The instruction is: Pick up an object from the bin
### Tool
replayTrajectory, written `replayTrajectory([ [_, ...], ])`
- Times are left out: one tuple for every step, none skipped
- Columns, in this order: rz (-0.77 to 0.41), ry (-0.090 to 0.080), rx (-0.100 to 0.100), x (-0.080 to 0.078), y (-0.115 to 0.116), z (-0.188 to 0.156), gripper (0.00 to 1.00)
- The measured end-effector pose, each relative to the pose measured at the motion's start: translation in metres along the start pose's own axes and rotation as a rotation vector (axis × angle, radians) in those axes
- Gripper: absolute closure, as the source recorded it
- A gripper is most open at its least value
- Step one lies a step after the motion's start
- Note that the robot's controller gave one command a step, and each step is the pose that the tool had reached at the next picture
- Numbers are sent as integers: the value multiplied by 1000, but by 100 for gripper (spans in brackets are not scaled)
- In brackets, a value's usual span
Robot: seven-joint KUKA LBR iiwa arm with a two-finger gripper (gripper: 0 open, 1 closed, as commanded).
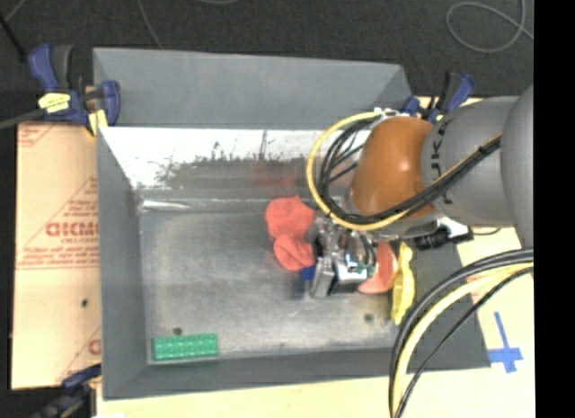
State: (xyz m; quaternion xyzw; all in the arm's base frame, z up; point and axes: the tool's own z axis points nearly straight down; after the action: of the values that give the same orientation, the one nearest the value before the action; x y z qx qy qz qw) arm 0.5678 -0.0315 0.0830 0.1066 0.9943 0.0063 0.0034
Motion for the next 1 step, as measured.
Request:
replayTrajectory([
  [13,7,4,-4,10,-6,100],
])
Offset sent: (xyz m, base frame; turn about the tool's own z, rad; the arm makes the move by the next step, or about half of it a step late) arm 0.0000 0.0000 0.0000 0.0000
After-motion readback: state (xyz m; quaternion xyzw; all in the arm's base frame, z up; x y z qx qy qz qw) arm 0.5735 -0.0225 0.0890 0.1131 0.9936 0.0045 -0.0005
